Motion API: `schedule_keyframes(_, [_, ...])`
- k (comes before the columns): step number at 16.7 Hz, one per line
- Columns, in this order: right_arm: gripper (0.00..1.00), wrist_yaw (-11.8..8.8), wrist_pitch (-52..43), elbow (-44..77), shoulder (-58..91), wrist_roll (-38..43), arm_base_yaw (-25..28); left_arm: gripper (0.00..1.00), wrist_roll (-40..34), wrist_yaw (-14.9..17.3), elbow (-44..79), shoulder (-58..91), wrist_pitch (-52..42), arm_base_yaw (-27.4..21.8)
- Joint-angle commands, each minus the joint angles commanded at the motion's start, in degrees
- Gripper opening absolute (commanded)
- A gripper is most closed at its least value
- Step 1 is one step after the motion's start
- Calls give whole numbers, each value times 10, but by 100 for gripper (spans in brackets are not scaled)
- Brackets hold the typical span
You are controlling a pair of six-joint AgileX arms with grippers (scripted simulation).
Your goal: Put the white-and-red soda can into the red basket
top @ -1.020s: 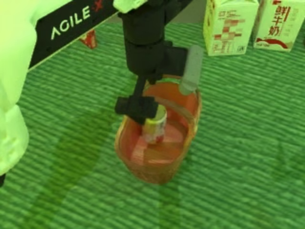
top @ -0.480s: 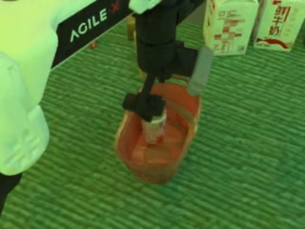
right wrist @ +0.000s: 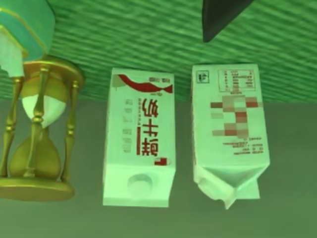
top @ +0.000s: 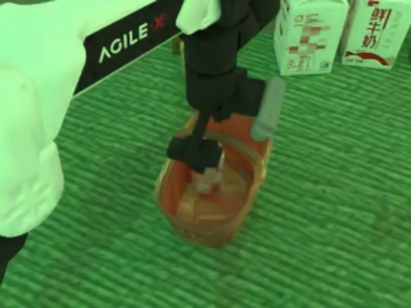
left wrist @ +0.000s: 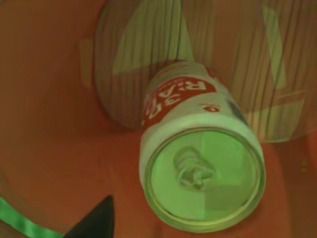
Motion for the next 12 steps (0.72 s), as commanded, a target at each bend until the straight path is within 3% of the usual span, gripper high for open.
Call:
schedule_keyframes(3, [100,0,0,0,0,0,0,100,0,0,0,0,0,0])
schedule_keyframes(12, [100,0,0,0,0,0,0,32,0,0,0,0,0,0])
